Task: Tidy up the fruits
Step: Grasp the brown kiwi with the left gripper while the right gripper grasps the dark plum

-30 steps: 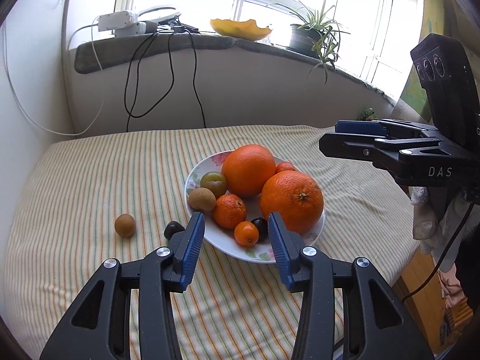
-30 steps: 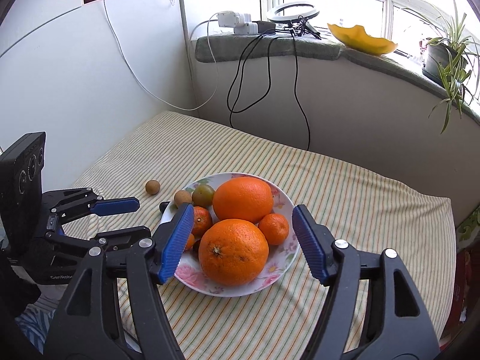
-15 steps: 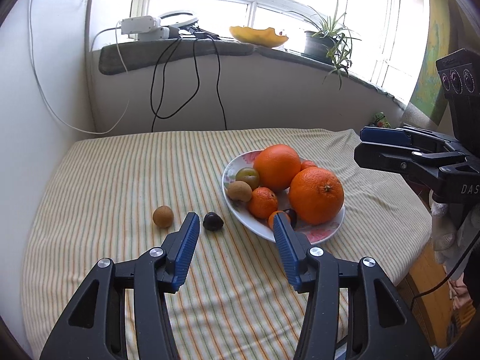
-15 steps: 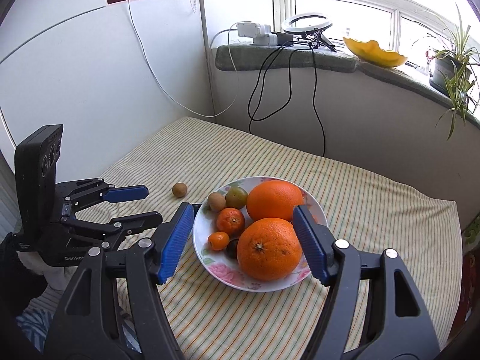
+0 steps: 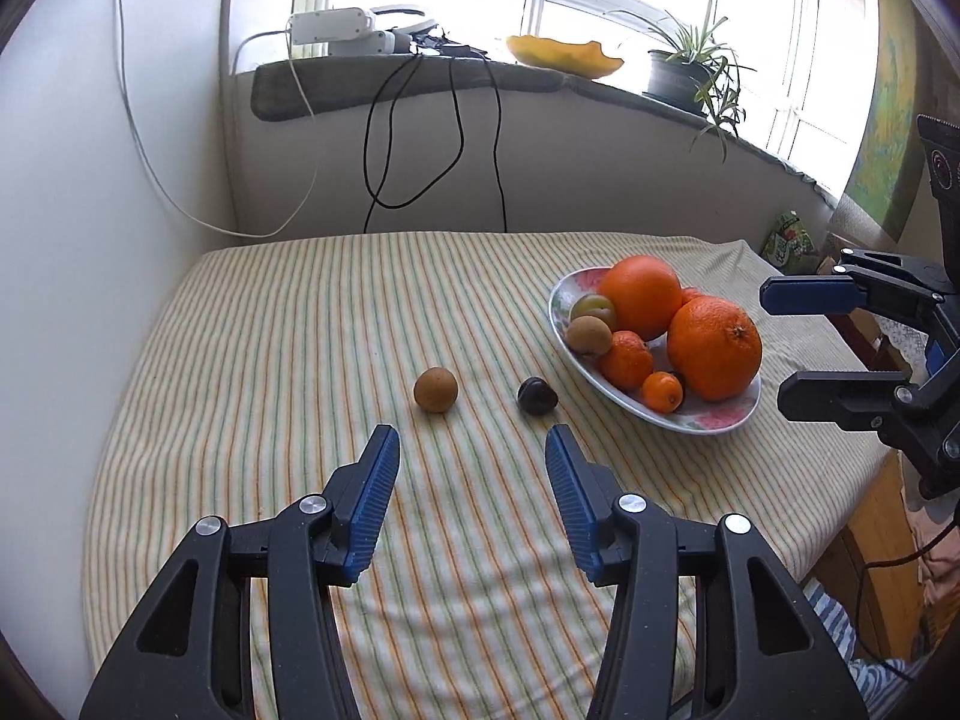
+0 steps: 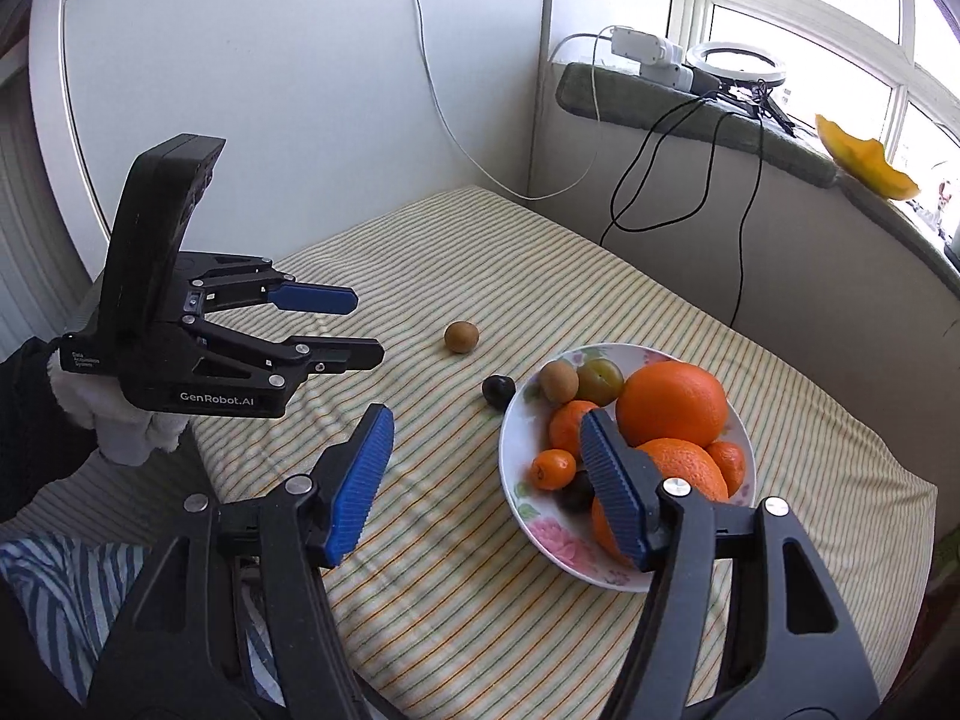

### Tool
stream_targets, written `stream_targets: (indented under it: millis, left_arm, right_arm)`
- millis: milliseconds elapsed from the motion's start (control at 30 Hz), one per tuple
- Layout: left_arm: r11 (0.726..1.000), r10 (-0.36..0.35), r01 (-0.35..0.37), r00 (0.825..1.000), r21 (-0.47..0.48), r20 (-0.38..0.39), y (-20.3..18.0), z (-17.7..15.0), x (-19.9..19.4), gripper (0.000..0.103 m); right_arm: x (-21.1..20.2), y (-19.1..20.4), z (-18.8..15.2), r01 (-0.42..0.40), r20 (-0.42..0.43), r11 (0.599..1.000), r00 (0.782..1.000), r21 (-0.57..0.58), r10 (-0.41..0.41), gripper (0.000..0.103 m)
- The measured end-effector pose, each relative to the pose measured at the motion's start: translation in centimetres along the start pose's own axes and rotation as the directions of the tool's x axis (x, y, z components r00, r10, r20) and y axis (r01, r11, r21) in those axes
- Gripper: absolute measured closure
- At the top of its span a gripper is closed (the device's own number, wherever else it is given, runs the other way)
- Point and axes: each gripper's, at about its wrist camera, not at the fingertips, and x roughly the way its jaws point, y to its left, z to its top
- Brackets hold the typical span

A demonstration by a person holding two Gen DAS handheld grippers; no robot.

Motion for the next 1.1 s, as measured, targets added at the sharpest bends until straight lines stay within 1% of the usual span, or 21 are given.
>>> stream_targets:
  millis: [33, 100, 133, 267, 400, 467, 667, 900, 1100]
  left_arm:
    - [1.0, 0.0, 0.0, 1.0, 0.001, -0.005, 0.2, 0.0, 0.2, 0.056]
    - [1.0, -0.009, 0.009, 1.0, 0.002, -0.013, 0.5, 0.2, 0.6, 0.058]
    - [1.0, -0.017, 0.017, 1.0, -0.003, -0.018, 0.7, 0.2, 0.9, 0.059]
    - [0.999, -0.035, 0.034, 0.999, -0.017, -0.037, 1.5, 0.6, 2.0, 0.063]
    - [0.998, -0.052, 0.05, 0.997, -0.039, -0.051, 2.4, 1.0, 3.2, 0.065]
    - [0.997, -0.067, 0.064, 0.996, -0.051, -0.059, 2.7, 1.2, 3.8, 0.067]
    - [0.994, -0.092, 0.086, 0.992, -0.069, -0.085, 3.6, 1.6, 5.4, 0.068]
    - [0.992, -0.113, 0.105, 0.988, -0.073, -0.103, 4.0, 1.9, 7.0, 0.068]
    - [0.988, -0.132, 0.123, 0.986, -0.089, -0.105, 4.3, 1.9, 7.5, 0.068]
  right_arm:
    - [0.5, 0.1, 0.3, -0.011, -0.015, 1.0, 1.0, -0.019, 0.011, 0.043]
    - [1.6, 0.3, 0.9, -0.026, -0.053, 0.998, 0.998, -0.063, 0.023, 0.052]
    - [2.2, 0.5, 1.1, -0.034, -0.074, 0.995, 0.997, -0.089, 0.027, 0.053]
    - [4.5, 1.0, 2.2, -0.069, -0.157, 0.98, 0.987, -0.188, 0.04, 0.054]
    - [6.4, 1.2, 3.3, -0.094, -0.212, 0.961, 0.977, -0.26, 0.038, 0.054]
    - [7.6, 1.3, 3.6, -0.104, -0.24, 0.95, 0.97, -0.296, 0.031, 0.059]
    - [10.8, 1.9, 3.8, -0.143, -0.333, 0.902, 0.943, -0.407, -0.001, 0.061]
    - [13.5, 2.0, 4.3, -0.18, -0.406, 0.866, 0.913, -0.466, -0.029, 0.061]
    - [14.9, 1.9, 4.3, -0.19, -0.436, 0.847, 0.898, -0.497, -0.055, 0.061]
